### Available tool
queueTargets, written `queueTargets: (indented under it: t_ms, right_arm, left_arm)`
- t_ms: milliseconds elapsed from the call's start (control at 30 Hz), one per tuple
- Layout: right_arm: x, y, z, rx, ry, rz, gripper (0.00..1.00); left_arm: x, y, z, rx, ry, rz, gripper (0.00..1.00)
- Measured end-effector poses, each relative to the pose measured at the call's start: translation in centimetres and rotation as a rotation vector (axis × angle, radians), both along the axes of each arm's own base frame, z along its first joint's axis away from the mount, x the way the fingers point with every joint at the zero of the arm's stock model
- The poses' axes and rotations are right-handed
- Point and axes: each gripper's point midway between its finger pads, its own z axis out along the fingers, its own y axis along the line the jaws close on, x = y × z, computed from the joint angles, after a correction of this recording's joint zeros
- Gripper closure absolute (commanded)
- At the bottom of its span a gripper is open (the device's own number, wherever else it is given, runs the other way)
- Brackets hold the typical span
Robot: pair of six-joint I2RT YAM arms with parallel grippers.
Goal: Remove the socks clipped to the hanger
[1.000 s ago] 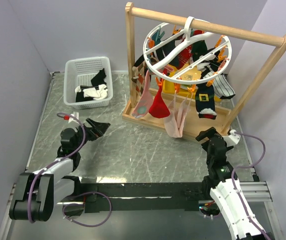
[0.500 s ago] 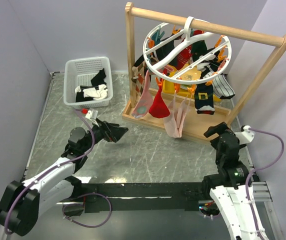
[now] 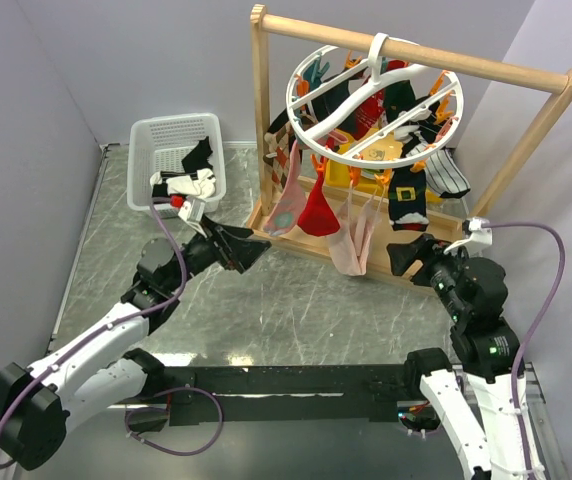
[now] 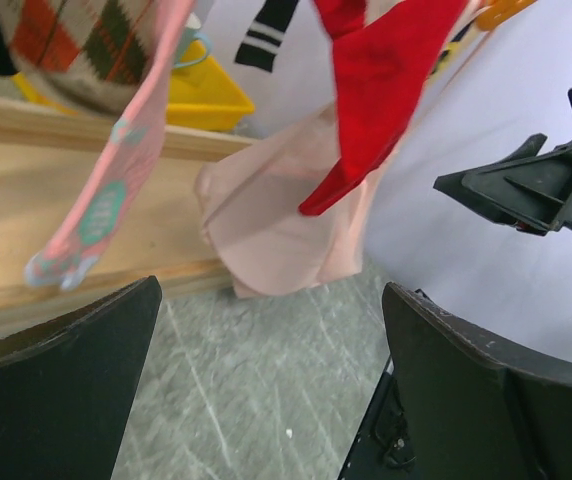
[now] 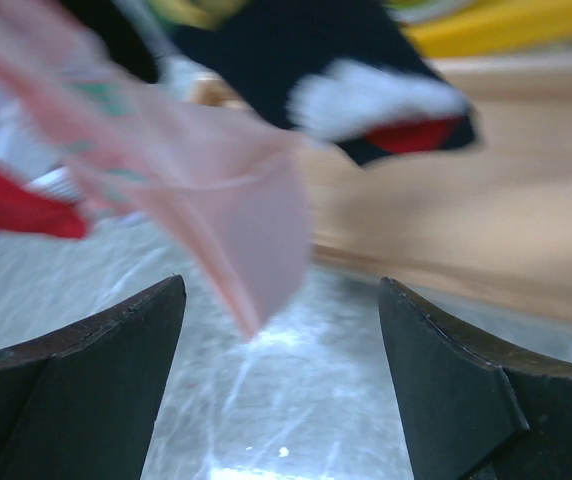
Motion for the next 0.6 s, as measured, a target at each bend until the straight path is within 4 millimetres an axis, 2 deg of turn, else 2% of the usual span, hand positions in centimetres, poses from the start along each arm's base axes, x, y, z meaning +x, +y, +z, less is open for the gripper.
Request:
queueTargets:
  t_ms: [200, 400, 600]
  right_arm:
    - [-0.5, 2.4, 2.9, 0.004, -0.074, 0.155, 0.0]
    - [-0.9, 3.4, 5.3, 0.011, -0.141, 0.219, 0.0]
    - [-1.3, 3.8, 6.2, 0.049, -0.186, 0.234, 0.0]
  left_arm:
    - [0.3, -1.6, 2.1, 0.003, -0.035, -0.034, 0.01]
    - [0.9, -3.0, 4.0, 0.014, -0.061, -0.052, 0.0]
    - [0.9, -2.5, 4.5, 0.038, -0.076, -0.022, 0.01]
